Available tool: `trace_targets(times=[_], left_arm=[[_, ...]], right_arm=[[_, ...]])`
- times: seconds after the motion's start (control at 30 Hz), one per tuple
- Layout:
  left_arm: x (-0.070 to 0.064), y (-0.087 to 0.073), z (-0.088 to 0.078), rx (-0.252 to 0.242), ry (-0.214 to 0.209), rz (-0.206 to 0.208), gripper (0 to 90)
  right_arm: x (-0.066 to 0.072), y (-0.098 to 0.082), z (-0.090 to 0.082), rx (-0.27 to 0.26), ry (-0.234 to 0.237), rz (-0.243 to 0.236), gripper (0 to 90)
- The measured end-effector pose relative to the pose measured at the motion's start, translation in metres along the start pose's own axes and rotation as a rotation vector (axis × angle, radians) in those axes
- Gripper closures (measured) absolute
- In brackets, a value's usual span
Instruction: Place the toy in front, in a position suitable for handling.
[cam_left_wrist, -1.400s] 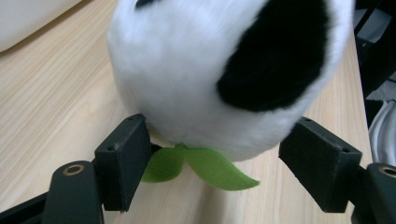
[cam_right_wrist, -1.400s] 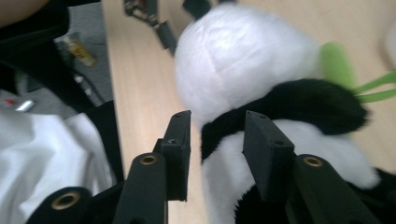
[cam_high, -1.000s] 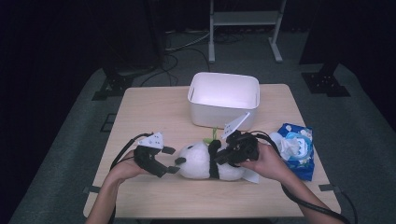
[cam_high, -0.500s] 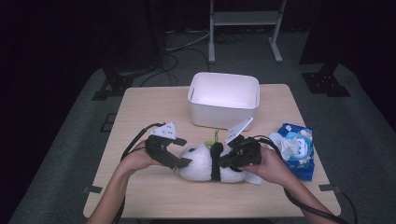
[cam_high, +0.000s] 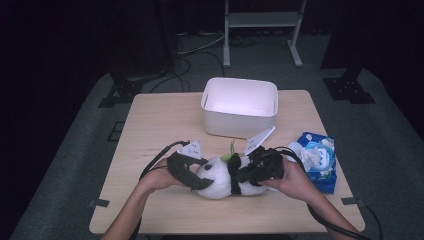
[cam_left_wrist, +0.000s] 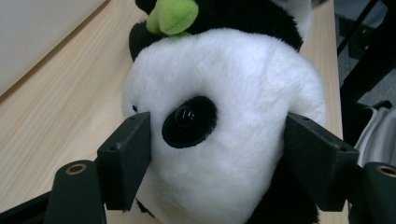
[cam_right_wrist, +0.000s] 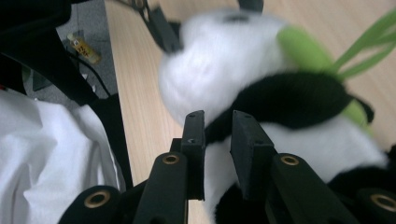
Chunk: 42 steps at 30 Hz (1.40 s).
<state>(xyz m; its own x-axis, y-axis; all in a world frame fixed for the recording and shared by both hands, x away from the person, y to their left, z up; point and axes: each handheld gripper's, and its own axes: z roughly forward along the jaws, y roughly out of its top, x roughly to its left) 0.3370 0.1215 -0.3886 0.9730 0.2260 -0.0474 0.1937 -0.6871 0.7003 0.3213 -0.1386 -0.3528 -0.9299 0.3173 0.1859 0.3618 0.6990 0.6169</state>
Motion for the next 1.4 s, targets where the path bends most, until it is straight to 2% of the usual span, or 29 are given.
trace_targets(times=[0.17, 0.3, 0.4, 0.5, 0.6, 0.9, 1.13, 1.23, 1.33, 1.4], left_arm=[[-0.011, 0.001, 0.001, 0.02, 0.003, 0.064, 25.5], [-0.018, -0.003, -0.001, 0.013, 0.001, 0.086, 25.3], [-0.021, -0.005, -0.004, -0.002, -0.008, 0.085, 25.0], [-0.02, -0.006, -0.007, -0.024, -0.025, 0.072, 25.0], [-0.018, -0.006, -0.012, -0.04, -0.025, 0.057, 25.1], [-0.01, -0.011, -0.021, -0.099, -0.021, 0.009, 23.1], [-0.006, -0.023, -0.034, -0.15, 0.007, -0.037, 19.8], [-0.005, -0.031, -0.038, -0.155, 0.029, -0.053, 19.0], [-0.004, -0.038, -0.041, -0.137, 0.048, -0.072, 18.3], [-0.002, -0.041, -0.044, -0.147, 0.046, -0.079, 18.2]], right_arm=[[0.002, 0.014, -0.011, -0.005, -0.034, -0.021, 72.3], [-0.002, 0.021, -0.013, 0.01, -0.041, -0.025, 71.8], [-0.004, 0.022, -0.012, 0.022, -0.041, -0.024, 70.9], [-0.007, 0.019, -0.009, 0.039, -0.039, -0.017, 70.4], [-0.012, 0.016, -0.007, 0.047, -0.033, 0.003, 70.5], [-0.021, 0.009, -0.01, 0.03, 0.005, 0.025, 67.7], [-0.03, 0.008, -0.015, 0.005, 0.002, 0.043, 65.2], [-0.034, 0.008, -0.015, 0.008, -0.003, 0.05, 64.4], [-0.038, 0.009, -0.015, 0.0, -0.002, 0.052, 64.2], [-0.04, 0.009, -0.015, -0.003, -0.001, 0.06, 63.7]])
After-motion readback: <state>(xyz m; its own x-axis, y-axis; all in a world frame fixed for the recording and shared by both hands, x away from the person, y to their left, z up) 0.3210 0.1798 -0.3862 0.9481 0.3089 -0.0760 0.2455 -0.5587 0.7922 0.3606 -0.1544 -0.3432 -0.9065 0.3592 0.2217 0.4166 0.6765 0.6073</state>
